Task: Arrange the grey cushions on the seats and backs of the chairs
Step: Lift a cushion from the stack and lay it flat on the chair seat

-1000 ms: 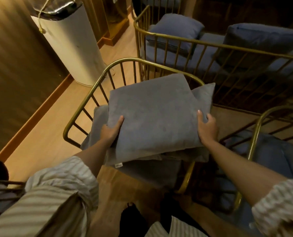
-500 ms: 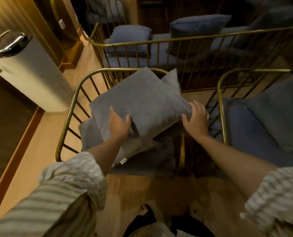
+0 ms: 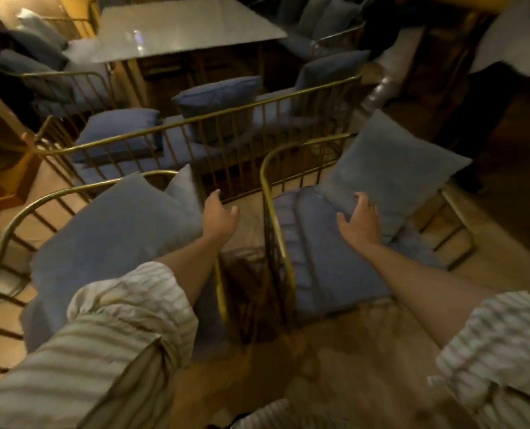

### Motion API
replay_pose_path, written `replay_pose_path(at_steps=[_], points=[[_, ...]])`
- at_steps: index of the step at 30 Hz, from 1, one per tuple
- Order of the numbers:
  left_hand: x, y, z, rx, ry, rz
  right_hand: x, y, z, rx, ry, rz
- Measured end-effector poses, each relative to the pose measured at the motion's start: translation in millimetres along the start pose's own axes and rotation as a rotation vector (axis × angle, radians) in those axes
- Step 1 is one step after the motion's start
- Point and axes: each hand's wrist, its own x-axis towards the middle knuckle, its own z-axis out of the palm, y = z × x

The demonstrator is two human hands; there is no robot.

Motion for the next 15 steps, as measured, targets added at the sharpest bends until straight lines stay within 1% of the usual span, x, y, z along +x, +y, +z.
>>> replay_pose_path(at_steps=[4, 8, 12, 15], points=[[-14.9, 71.2, 78.1, -0.013, -0.108, 0.032, 28.9, 70.1, -66.1, -0.026, 0.051, 0.068], [-22.0, 119.1, 141.5, 0.013, -0.196, 0.093, 51.6, 125.7, -110.6, -0.023, 0.104, 0.132], [-18.7, 153.6, 191.1, 0.059, -0.263, 0.115, 68.9, 164.5, -134.7, 0.035, 0.107, 0.192], [-3.7, 173.6, 223.3, 0.093, -0.313, 0.127, 83.5, 188.0, -139.5, 0.065, 0.085, 0.235]])
